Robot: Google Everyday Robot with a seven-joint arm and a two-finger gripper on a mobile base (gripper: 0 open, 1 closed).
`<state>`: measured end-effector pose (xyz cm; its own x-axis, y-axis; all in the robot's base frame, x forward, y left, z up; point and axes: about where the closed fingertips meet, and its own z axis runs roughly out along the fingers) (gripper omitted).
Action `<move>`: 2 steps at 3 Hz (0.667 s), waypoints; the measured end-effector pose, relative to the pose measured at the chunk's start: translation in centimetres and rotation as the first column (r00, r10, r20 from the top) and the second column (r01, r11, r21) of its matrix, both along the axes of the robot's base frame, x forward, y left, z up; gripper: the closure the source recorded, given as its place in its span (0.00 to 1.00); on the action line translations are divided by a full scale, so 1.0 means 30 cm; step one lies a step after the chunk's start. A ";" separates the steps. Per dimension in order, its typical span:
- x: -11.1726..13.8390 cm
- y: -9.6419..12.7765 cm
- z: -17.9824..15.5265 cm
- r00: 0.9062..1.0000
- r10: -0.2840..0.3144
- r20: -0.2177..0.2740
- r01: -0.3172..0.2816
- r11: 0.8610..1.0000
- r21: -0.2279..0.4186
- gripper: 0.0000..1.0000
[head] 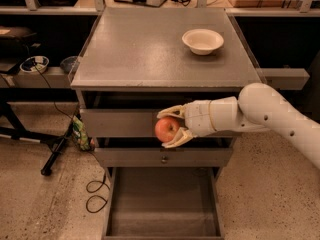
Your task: Pick apple from bottom drawer and place on counter
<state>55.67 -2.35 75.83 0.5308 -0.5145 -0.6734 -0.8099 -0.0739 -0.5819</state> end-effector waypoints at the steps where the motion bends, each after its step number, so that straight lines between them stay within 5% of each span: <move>1: 0.006 0.000 0.020 1.000 0.000 0.010 0.000 1.000 -0.005 1.00; 2: 0.020 -0.001 0.063 0.999 0.001 0.033 0.000 1.000 -0.015 1.00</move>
Offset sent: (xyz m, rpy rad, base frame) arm 0.0119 -0.0057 0.0351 -0.0291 -0.0616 -0.0100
